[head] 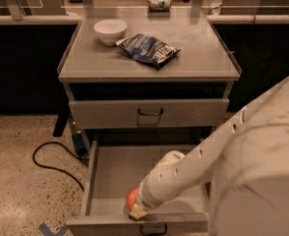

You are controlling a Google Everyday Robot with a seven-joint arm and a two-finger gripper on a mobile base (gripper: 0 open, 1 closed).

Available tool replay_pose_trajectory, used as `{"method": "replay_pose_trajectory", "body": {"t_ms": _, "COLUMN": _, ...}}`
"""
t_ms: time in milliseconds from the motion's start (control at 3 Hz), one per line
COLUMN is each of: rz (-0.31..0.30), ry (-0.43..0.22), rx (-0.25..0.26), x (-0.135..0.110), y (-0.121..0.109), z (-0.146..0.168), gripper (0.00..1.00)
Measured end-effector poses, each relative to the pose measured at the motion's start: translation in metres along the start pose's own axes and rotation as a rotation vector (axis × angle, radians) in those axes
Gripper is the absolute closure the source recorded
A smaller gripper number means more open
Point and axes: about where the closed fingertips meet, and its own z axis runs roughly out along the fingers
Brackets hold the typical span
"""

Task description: Pick apple from middle drawer and place on counter

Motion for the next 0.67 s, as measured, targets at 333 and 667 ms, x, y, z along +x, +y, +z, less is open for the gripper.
{"method": "replay_pose_trajectory", "body": {"t_ms": 333, "rz": 0.019, "ry": 0.059, "rx": 0.01, "x": 0.024, "y": 0.0125, "z": -0.0186, "gripper": 1.0}}
{"method": "replay_pose_trajectory", "body": {"t_ms": 667, "rz": 0.02, "ry": 0.052, "rx": 0.007, "x": 0.0231, "y": 0.0126, "z": -0.0166, "gripper": 1.0}}
